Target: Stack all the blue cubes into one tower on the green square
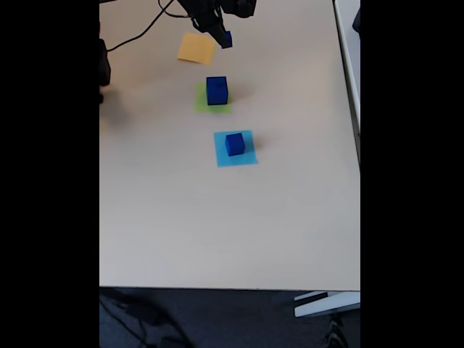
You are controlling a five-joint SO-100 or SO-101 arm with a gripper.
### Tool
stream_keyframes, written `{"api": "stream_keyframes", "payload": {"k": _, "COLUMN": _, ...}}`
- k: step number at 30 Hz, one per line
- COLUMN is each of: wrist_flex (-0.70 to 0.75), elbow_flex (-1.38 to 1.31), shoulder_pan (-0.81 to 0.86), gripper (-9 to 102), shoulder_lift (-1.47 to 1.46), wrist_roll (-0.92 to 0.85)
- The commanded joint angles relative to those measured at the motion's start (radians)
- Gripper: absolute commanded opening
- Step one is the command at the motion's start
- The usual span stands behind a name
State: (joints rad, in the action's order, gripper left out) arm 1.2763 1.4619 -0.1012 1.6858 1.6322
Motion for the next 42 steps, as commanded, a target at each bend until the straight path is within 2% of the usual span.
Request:
{"api": "stream_keyframes", "payload": {"k": 1, "wrist_flex": 0.023, "elbow_flex": 0.009, "shoulder_pan": -0.078, "gripper": 0, "shoulder_lift": 0.035, "wrist_roll": 0.158}}
{"api": "stream_keyframes", "payload": {"k": 8, "wrist_flex": 0.029, "elbow_flex": 0.017, "shoulder_pan": -0.196, "gripper": 0, "shoulder_lift": -0.072, "wrist_roll": 0.359}}
{"api": "stream_keyframes", "payload": {"k": 12, "wrist_flex": 0.003, "elbow_flex": 0.015, "shoulder_pan": -0.241, "gripper": 0, "shoulder_lift": -0.155, "wrist_roll": 0.4}}
{"api": "stream_keyframes", "payload": {"k": 18, "wrist_flex": -0.038, "elbow_flex": 0.025, "shoulder_pan": -0.288, "gripper": 0, "shoulder_lift": -0.245, "wrist_roll": 0.426}}
{"api": "stream_keyframes", "payload": {"k": 31, "wrist_flex": -0.224, "elbow_flex": 0.071, "shoulder_pan": -0.321, "gripper": 0, "shoulder_lift": -0.342, "wrist_roll": 0.356}}
{"api": "stream_keyframes", "payload": {"k": 42, "wrist_flex": -0.253, "elbow_flex": 0.178, "shoulder_pan": -0.36, "gripper": 0, "shoulder_lift": -0.324, "wrist_roll": 0.505}}
